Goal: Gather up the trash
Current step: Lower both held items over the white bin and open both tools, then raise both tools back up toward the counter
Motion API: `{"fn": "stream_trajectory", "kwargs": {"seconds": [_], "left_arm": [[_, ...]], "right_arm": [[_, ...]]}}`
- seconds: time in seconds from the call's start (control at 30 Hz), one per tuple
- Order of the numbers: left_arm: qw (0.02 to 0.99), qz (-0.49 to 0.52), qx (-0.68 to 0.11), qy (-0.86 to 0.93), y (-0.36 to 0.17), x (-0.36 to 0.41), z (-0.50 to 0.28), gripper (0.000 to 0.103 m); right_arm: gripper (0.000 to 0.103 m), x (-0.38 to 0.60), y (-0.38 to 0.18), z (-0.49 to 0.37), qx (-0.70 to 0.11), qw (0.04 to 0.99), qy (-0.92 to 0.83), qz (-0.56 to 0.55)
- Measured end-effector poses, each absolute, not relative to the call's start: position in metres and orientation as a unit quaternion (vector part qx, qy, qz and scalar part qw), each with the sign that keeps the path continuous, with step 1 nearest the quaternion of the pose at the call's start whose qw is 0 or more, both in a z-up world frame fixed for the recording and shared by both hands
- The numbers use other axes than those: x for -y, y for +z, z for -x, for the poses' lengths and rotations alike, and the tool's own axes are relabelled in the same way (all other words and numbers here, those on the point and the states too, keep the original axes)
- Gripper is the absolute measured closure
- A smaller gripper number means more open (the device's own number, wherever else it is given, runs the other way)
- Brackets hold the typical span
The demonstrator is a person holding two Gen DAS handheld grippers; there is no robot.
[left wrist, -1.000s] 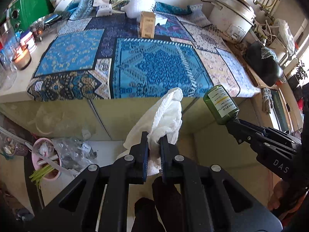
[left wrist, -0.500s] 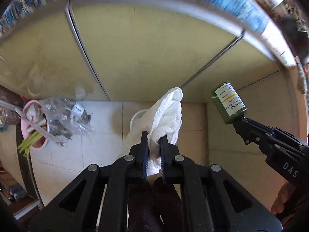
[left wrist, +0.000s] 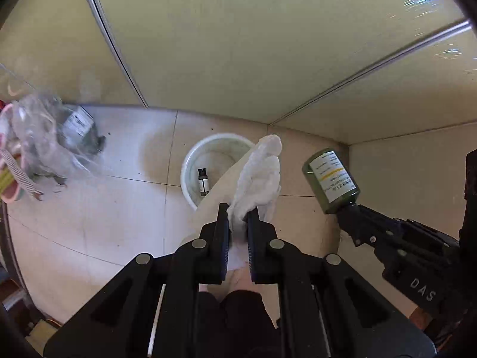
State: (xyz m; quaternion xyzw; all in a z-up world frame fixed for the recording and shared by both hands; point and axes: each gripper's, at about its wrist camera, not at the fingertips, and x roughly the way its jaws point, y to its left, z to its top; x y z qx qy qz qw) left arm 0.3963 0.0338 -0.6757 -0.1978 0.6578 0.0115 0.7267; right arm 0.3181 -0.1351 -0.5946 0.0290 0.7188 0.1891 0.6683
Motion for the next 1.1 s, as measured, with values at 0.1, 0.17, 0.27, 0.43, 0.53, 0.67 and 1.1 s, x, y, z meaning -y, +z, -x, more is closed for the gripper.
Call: {"fn": "stream_trajectory", "kwargs": {"seconds": [0.1,0.17,0.27,0.43,0.53,0.67,1.1], "left_arm": [[0.72,0.204,-0.663,0.016,-0.713,-0.033,-0.401,0.094],[0.716,0.21,-0.666,0.018,-0.733,-0.034,-0.404,0.093],[0.708,0.221,-0.67,0.019,-0.755,-0.034,-0.41,0.093],[0.705,0.223,-0.673,0.018,-0.775,-0.034,-0.413,0.078],[0.701,0.224,-0.677,0.019,-0.776,-0.035,-0.414,0.077],[0.705,0.216,-0.675,0.022,-0.76,-0.036,-0.413,0.077],[0.757,0.145,-0.637,0.014,-0.567,-0.046,-0.401,0.077]], "right_arm": [[0.083,0.127,-0.626,-0.322,-0.725,0.659,0.198,-0.022],[0.082,0.123,-0.639,-0.324,-0.727,0.656,0.202,-0.018],[0.082,0.117,-0.652,-0.326,-0.729,0.651,0.211,-0.02],[0.078,0.119,-0.657,-0.334,-0.725,0.653,0.219,-0.017],[0.071,0.123,-0.653,-0.336,-0.724,0.654,0.216,-0.017],[0.071,0.122,-0.636,-0.337,-0.722,0.659,0.21,-0.007],[0.071,0.123,-0.456,-0.348,-0.679,0.705,0.2,-0.028]]}}
